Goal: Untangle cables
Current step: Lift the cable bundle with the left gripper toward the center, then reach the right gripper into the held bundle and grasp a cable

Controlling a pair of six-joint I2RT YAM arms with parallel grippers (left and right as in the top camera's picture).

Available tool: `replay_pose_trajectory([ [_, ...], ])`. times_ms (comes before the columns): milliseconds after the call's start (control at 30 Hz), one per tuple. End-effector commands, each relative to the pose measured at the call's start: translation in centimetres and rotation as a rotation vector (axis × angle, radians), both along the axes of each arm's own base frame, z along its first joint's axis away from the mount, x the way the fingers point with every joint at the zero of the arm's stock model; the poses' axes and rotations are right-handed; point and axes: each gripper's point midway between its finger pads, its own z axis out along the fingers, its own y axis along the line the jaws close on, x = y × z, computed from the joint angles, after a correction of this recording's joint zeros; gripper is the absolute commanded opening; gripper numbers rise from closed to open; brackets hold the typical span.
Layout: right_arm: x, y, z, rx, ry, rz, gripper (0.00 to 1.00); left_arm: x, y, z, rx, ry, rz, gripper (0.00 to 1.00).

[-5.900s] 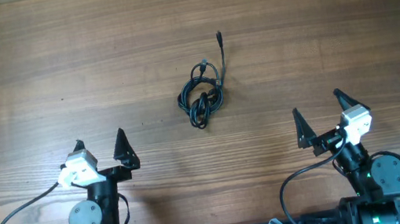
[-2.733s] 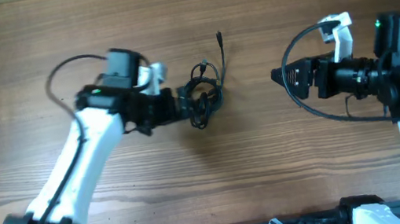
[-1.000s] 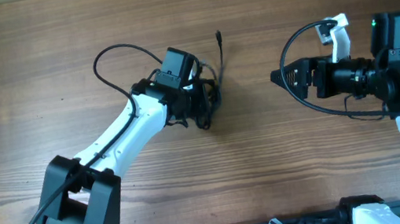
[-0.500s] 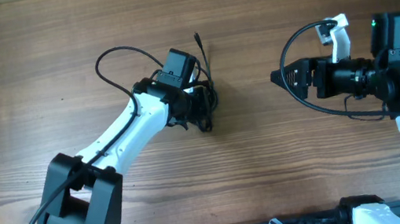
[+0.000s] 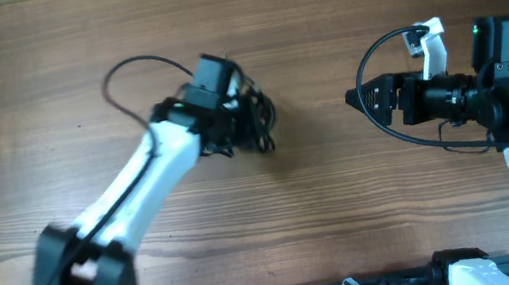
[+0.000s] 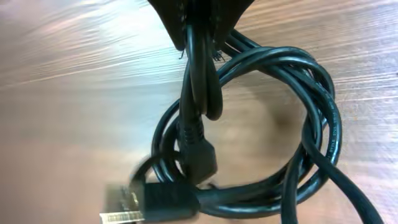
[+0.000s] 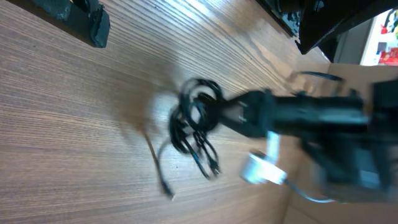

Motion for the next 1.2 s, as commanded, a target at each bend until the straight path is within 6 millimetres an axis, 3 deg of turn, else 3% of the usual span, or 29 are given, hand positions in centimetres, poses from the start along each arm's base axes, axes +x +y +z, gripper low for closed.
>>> replay_pose_trajectory([
  [0,0.3,-0.1,0.6,0.004,-0.012,-0.007,1.0,1.4,1.4,9.6,-0.306,-0.045,0.164,0.04],
  [100,0.2,0.7,1.5,0.055,-0.033,0.028,1.0,1.0,3.0,12.9,-0.541,0.065,0.203,0.04],
  [267,0.4,2.6,3.3,0.146,-0.078,0.09,1.0,-0.1,3.9,15.9,-0.811,0.259,0.176,0.04],
  [500,1.4,6.8,2.3,0.235,0.067,0.115,0.99,-1.3,3.5,20.3,-1.025,0.439,0.106,0.04],
  [767,2.5,11.2,-0.4,0.263,0.168,0.185,0.91,-1.3,3.5,20.5,-1.061,0.717,0.292,0.04],
  [1000,2.2,12.8,-0.5,0.229,0.133,0.212,0.77,-1.3,3.5,20.6,-1.069,0.835,0.378,0.04],
  [1067,2.2,13.0,-1.3,0.191,0.147,0.188,0.67,-1.3,3.5,20.6,-1.07,0.838,0.38,0.04],
  [1167,2.1,13.0,-3.1,0.134,0.231,0.088,0.66,-1.3,3.5,20.6,-1.07,0.84,0.381,0.04],
])
